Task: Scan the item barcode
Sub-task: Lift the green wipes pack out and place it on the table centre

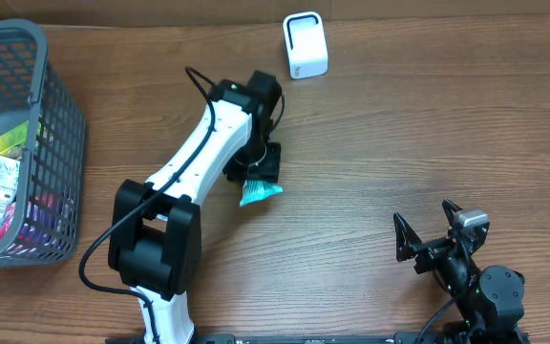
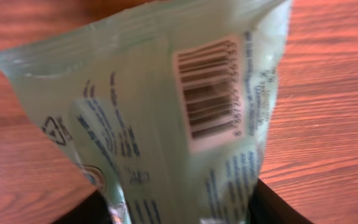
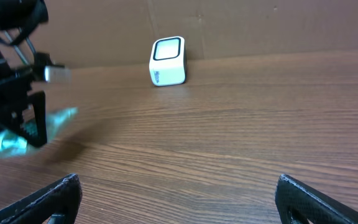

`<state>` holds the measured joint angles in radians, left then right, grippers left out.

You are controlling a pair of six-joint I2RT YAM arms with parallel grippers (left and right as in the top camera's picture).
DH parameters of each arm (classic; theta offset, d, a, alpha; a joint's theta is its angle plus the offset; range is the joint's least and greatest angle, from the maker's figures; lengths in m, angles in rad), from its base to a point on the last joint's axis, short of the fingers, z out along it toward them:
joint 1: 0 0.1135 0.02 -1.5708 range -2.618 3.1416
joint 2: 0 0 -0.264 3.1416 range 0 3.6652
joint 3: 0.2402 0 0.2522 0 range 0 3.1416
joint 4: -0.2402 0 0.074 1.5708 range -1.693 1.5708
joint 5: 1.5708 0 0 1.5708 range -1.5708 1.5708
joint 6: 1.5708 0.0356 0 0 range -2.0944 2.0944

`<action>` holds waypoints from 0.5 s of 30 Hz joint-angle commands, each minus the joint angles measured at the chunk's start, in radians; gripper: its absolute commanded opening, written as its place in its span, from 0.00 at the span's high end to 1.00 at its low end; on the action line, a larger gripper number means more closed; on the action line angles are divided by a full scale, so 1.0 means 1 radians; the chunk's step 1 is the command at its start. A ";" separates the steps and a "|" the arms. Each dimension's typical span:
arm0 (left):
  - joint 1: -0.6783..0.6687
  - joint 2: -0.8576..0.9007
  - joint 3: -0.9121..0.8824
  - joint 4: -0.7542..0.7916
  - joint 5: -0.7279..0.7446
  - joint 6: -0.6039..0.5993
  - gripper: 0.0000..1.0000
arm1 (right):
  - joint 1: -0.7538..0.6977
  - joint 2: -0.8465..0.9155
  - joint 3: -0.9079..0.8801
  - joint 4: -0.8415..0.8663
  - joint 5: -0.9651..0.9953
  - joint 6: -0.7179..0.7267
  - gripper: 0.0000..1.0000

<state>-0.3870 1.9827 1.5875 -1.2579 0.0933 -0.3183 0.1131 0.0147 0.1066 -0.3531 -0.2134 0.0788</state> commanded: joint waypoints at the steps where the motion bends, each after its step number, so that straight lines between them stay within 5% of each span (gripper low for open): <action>1: 0.000 -0.008 -0.014 0.016 0.012 -0.022 0.37 | 0.006 -0.012 0.007 -0.020 -0.013 0.004 0.00; 6: 0.003 -0.010 0.034 -0.005 0.011 -0.022 0.18 | 0.006 -0.012 0.007 -0.021 -0.013 0.004 0.00; 15: 0.087 -0.018 0.495 -0.257 -0.010 0.008 0.18 | 0.006 -0.012 0.007 -0.021 -0.013 0.004 0.00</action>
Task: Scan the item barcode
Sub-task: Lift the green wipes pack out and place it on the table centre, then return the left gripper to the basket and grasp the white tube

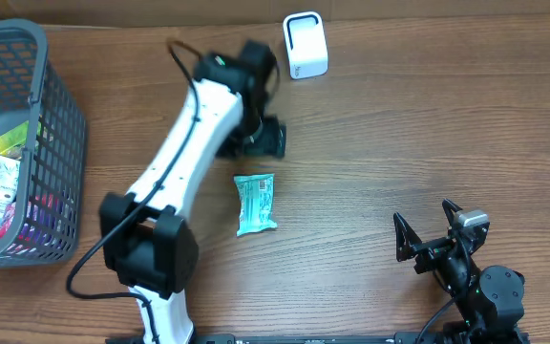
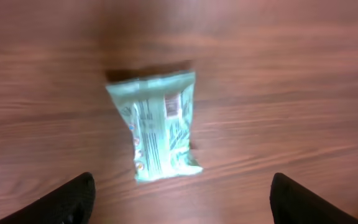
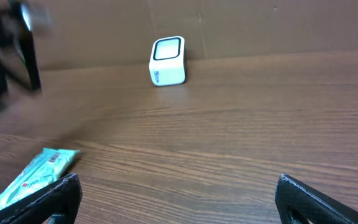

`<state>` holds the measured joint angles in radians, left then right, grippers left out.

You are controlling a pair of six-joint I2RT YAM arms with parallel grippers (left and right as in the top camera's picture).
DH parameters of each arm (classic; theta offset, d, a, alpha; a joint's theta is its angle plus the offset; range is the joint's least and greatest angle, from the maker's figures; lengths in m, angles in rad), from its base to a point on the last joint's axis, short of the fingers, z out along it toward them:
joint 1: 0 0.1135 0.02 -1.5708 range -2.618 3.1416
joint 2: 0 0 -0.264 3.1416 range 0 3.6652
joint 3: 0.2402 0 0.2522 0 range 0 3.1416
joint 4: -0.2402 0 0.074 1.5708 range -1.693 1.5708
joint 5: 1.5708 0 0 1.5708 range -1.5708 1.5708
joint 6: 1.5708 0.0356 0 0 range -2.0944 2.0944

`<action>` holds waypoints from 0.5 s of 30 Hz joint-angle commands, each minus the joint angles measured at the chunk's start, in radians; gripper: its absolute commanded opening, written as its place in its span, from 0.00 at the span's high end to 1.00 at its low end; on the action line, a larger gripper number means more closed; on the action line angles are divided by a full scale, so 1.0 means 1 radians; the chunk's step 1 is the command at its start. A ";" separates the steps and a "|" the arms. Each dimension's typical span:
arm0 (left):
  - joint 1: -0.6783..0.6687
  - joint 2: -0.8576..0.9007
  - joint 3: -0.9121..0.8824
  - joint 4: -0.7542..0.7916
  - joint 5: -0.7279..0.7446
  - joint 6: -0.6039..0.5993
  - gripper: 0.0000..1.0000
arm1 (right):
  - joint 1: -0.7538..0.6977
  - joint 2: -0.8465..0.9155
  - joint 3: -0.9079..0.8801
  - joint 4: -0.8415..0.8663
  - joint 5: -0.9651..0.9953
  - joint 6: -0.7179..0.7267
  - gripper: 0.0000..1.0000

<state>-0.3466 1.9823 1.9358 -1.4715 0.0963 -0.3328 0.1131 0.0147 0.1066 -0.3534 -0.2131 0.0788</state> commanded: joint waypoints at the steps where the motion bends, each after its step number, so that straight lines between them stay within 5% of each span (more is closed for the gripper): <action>1: 0.066 -0.020 0.208 -0.080 -0.025 0.022 0.18 | 0.006 -0.012 0.007 -0.020 -0.013 0.004 0.00; 6: 0.213 -0.046 0.470 -0.219 -0.058 0.026 0.18 | 0.006 -0.012 0.007 -0.020 -0.013 0.004 0.00; 15: 0.674 -0.212 0.426 -0.218 -0.063 0.015 0.16 | 0.006 -0.012 0.007 -0.020 -0.013 0.004 0.00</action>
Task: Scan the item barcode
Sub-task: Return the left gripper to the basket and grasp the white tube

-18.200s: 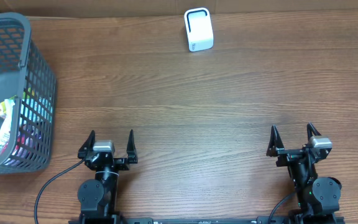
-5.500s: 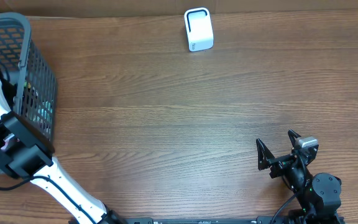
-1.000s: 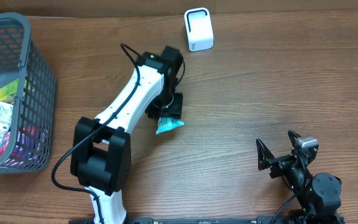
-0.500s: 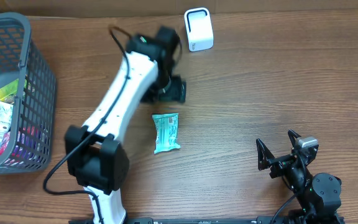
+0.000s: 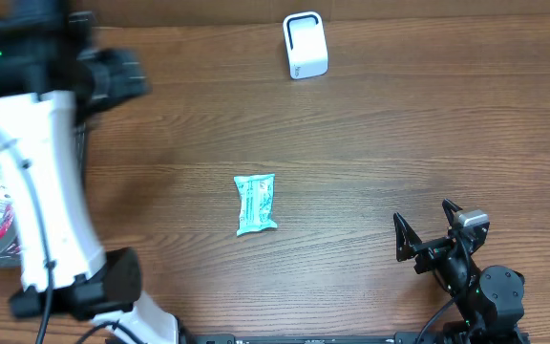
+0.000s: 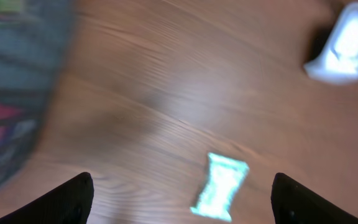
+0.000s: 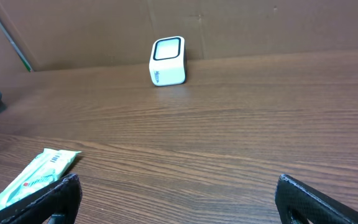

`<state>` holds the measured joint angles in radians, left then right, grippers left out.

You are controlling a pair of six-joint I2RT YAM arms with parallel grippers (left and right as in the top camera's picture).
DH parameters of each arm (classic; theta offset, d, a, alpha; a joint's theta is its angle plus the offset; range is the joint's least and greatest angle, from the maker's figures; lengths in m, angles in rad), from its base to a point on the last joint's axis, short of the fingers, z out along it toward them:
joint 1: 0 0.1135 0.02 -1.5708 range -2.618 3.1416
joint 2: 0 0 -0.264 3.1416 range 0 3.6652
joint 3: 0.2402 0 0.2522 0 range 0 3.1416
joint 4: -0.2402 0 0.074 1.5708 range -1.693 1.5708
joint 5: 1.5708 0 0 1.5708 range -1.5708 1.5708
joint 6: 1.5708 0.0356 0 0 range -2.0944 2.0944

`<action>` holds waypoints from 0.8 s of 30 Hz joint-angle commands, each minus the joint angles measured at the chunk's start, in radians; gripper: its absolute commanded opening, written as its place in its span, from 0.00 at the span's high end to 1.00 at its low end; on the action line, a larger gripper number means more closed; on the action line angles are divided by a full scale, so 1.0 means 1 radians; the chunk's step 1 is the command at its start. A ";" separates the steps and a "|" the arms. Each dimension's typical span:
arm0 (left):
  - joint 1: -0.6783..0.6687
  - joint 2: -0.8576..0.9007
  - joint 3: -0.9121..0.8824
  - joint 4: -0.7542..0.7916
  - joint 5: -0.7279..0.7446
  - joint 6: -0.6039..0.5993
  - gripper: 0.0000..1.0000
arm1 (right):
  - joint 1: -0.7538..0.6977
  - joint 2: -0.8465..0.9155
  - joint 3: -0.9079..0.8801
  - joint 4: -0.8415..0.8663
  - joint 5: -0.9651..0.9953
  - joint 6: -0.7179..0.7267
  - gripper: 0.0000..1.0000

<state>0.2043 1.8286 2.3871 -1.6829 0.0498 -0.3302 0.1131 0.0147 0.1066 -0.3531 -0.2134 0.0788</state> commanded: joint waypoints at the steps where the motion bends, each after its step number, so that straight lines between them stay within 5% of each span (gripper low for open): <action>1: 0.176 -0.068 -0.040 -0.007 -0.010 0.009 0.17 | 0.006 -0.012 0.007 -0.021 -0.013 0.004 0.00; 11: 0.578 -0.077 -0.203 0.064 0.028 -0.053 0.15 | 0.006 -0.012 0.007 -0.021 -0.013 0.004 0.00; 24: 0.657 -0.072 -0.529 0.305 0.005 -0.065 0.05 | 0.006 -0.012 0.007 -0.021 -0.013 0.004 0.00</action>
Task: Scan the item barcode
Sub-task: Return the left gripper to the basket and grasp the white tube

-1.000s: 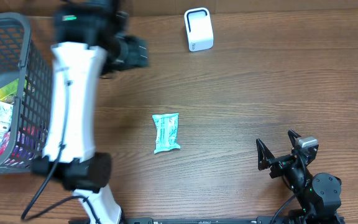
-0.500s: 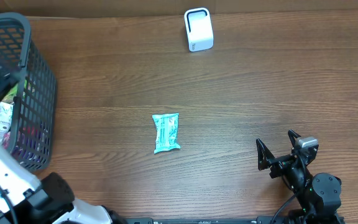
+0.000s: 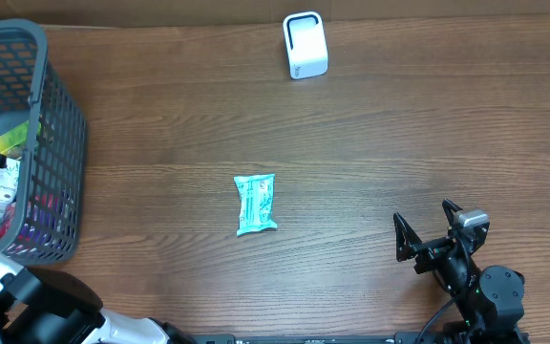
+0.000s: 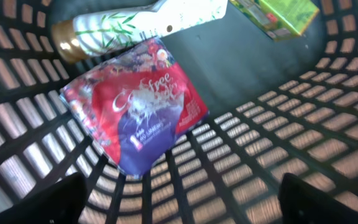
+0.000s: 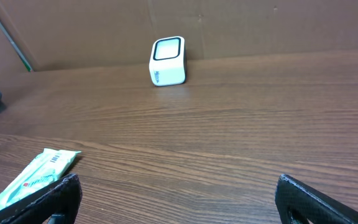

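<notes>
The teal packet [image 3: 256, 204] lies flat on the wooden table near its middle, apart from both grippers; its end also shows in the right wrist view [image 5: 33, 176]. The white barcode scanner [image 3: 305, 45] stands at the back edge [image 5: 168, 60]. My left gripper [image 4: 182, 208] is open, looking down into the grey basket [image 3: 65, 143] at a red-and-blue pouch [image 4: 135, 115]. The right gripper [image 3: 424, 218] rests open at the front right, nothing between its fingers [image 5: 178, 199].
Inside the basket, a white bottle with a leaf print [image 4: 142, 22] and a green carton [image 4: 281, 12] lie beyond the pouch. The basket's lattice wall [image 4: 303, 118] surrounds the left gripper. A cardboard wall [image 5: 260, 25] closes off the back of the table.
The left arm was high over the table's left side, with packet and scanner far below its camera. Now its open gripper hangs inside the basket. Packet, scanner and right arm are unmoved.
First the left gripper held the teal packet just in front of the scanner, barcode showing. Then the packet lay on the table with the open gripper above it. After that the arm stood at the far left, and now it is in the basket.
</notes>
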`<state>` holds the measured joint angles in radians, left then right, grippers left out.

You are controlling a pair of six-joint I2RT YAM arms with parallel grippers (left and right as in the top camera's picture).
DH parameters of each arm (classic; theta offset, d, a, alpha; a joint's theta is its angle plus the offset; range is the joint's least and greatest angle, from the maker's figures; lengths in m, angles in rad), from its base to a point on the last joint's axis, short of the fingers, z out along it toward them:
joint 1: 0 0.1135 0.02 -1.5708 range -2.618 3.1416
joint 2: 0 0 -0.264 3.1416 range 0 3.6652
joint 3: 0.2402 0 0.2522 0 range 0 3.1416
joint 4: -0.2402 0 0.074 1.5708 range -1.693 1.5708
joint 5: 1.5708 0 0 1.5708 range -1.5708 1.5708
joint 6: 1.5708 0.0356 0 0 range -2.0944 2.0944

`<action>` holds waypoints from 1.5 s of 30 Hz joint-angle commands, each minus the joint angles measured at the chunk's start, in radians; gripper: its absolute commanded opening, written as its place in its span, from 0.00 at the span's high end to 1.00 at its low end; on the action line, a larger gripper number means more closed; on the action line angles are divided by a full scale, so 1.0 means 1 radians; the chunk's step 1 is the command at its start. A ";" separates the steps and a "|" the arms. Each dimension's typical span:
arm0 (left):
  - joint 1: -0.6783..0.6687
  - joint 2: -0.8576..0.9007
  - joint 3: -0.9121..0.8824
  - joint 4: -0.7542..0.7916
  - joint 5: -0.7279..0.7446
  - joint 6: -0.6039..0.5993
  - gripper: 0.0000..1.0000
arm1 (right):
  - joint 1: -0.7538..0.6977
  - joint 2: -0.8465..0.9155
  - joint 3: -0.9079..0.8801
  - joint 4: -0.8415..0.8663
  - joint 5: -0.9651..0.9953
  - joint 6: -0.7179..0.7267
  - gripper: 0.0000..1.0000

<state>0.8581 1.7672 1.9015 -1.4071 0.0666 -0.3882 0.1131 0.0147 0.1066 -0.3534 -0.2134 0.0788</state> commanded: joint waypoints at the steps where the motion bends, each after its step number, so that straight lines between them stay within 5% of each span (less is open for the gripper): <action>1: 0.002 -0.011 -0.068 0.062 -0.014 0.001 0.03 | 0.006 -0.012 0.007 -0.020 -0.013 0.004 0.00; 12: -0.015 0.054 -0.151 0.383 -0.016 0.110 0.00 | 0.006 -0.012 0.007 -0.020 -0.013 0.004 0.00; 17: -0.015 0.144 -0.152 0.469 -0.031 0.266 0.02 | 0.006 -0.012 0.007 -0.020 -0.013 0.004 0.00; 40: -0.005 0.380 -0.154 0.509 -0.130 0.571 0.00 | 0.006 -0.012 0.007 -0.020 -0.013 0.004 0.00; 45: -0.006 0.421 -0.154 0.507 -0.130 0.580 0.18 | 0.006 -0.012 0.007 -0.020 -0.013 0.004 0.00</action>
<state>0.8509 2.1677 1.7580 -0.8948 -0.0612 0.1543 0.1131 0.0147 0.1066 -0.3538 -0.2134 0.0788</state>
